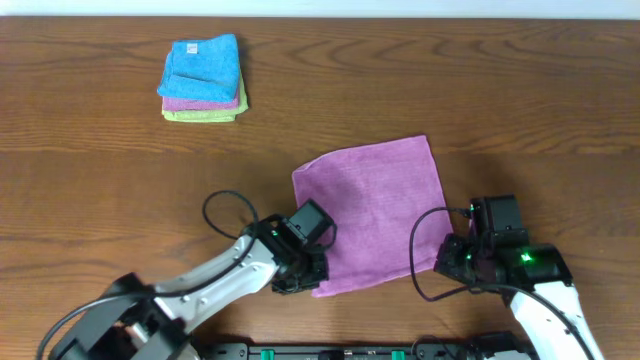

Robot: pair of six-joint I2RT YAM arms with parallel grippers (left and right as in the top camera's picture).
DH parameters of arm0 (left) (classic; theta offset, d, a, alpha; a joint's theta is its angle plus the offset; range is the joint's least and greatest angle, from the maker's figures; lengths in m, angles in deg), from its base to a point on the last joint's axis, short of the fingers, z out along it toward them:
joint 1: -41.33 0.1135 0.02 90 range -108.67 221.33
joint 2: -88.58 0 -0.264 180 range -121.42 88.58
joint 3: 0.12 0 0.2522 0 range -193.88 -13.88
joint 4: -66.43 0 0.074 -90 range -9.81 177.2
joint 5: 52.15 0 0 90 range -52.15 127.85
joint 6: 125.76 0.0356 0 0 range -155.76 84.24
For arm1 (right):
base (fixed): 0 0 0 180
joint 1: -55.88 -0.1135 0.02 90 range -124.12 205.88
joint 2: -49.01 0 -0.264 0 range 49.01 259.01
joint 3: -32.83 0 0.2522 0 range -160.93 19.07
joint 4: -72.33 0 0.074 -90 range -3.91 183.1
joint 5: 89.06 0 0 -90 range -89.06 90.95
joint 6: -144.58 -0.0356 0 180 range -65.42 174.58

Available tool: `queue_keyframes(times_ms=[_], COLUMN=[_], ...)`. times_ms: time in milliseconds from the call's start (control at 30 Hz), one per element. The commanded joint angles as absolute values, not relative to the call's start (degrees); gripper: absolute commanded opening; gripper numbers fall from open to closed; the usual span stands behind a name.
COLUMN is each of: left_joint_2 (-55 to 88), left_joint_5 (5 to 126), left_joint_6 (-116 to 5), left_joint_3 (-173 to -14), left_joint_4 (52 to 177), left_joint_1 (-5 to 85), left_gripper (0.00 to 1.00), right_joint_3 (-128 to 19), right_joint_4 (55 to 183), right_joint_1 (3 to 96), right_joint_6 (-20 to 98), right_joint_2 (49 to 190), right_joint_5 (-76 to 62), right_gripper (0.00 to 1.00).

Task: Fold the cloth
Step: 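Pull the near corners with both grippers to straighten the cloth, then lift the near corners with both grippers and fold them toward the far edge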

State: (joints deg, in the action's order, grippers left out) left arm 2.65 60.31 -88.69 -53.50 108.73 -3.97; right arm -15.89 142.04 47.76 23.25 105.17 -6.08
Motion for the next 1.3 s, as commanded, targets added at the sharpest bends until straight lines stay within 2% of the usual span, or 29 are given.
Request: queue_keyframes(times_ms=[0,333,567,1000,1267], left_joint_2=[6.11,10.83,10.85,10.87,10.83], left_joint_5=[61.90,61.93,62.41,62.30,60.44], left_joint_6=[-88.03,-88.54,-88.78,-87.01,-87.95], left_joint_3=[-54.26,-54.61,-54.61,-58.39,-58.41], left_joint_4=[112.20,115.51,115.53,115.11,110.35], left_joint_1=[-2.39,-0.64,-0.62,8.12,9.50], left_gripper=[0.06,0.06,0.06,0.06,0.06], right_joint_3=[-16.96,-16.96,-16.94,-16.94,-16.92], right_joint_4=[142.78,145.73,147.81,137.12,129.86], right_joint_1=[47.17,46.93,42.95,42.30,42.30], right_joint_6=[20.95,17.69,15.20,16.05,16.14], right_joint_2=[104.78,104.78,104.78,104.78,104.93], right_joint_5=[-6.45,-9.86,-11.39,-6.17,-2.43], right_gripper=[0.02,0.02,0.01,0.02,0.01])
